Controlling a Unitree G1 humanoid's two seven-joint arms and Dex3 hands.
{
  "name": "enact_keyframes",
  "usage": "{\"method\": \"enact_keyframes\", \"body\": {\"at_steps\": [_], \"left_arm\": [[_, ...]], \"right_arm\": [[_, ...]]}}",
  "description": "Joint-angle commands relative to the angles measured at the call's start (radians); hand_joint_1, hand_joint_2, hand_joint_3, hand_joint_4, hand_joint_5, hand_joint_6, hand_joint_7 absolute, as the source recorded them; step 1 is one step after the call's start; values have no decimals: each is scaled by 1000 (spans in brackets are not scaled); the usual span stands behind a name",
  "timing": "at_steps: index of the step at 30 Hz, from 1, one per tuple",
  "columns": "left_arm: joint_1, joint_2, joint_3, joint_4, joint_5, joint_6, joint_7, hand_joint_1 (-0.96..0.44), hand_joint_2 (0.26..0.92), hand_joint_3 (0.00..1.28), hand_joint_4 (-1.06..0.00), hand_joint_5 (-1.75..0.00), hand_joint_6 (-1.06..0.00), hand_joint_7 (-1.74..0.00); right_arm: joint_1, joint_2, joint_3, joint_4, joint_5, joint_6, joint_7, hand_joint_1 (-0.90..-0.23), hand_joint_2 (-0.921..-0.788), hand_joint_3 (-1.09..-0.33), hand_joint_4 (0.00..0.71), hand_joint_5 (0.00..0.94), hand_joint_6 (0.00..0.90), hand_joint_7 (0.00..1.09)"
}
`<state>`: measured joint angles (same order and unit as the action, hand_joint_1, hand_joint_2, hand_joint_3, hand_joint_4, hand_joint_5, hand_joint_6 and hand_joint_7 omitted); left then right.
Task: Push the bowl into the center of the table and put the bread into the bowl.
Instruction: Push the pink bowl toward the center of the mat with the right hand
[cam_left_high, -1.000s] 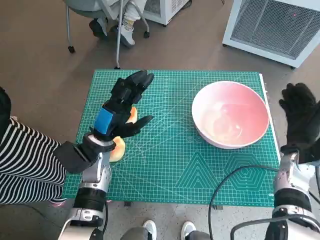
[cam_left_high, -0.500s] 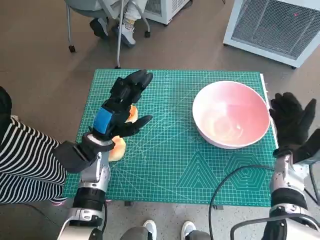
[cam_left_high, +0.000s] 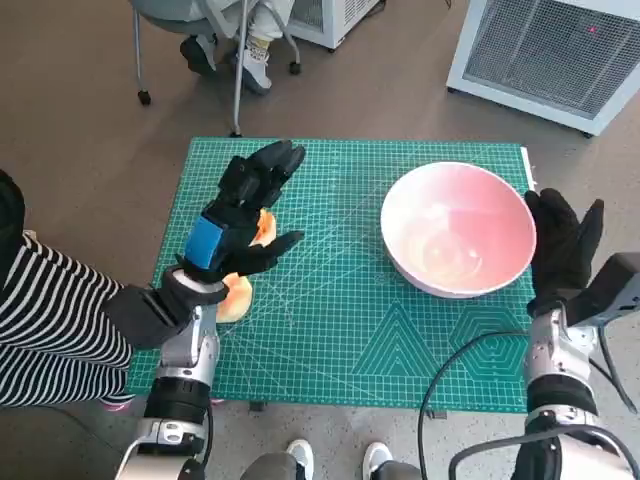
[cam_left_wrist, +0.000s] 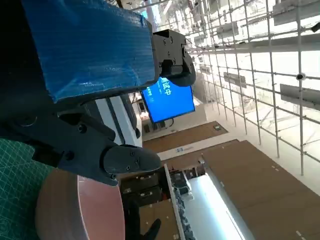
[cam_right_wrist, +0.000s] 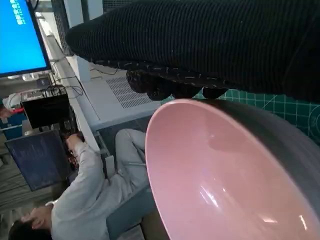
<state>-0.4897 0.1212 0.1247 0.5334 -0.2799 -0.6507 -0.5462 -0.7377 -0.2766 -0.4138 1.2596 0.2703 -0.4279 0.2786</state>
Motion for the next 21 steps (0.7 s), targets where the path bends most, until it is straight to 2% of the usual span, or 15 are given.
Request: {"method": "enact_keyframes", "body": {"at_steps": [1, 12, 21], "left_arm": [[16, 7, -3, -11, 7, 11, 6, -198, 921, 270, -196, -109, 1, -619], [21, 7, -3, -19, 7, 19, 14, -195, 921, 269, -200, -97, 1, -616], [23, 5, -1, -17, 6, 18, 19, -191, 921, 269, -204, -90, 1, -617]], "right_arm": [[-1, 65, 31, 12, -23, 12, 25, -617, -921, -883, 120, 4, 143, 187], [-23, 115, 46, 2, -7, 9, 60, -574, -921, -906, 118, 1, 137, 168], [-40, 152, 39, 4, 5, 14, 82, -581, -921, -899, 104, 0, 121, 149]]}}
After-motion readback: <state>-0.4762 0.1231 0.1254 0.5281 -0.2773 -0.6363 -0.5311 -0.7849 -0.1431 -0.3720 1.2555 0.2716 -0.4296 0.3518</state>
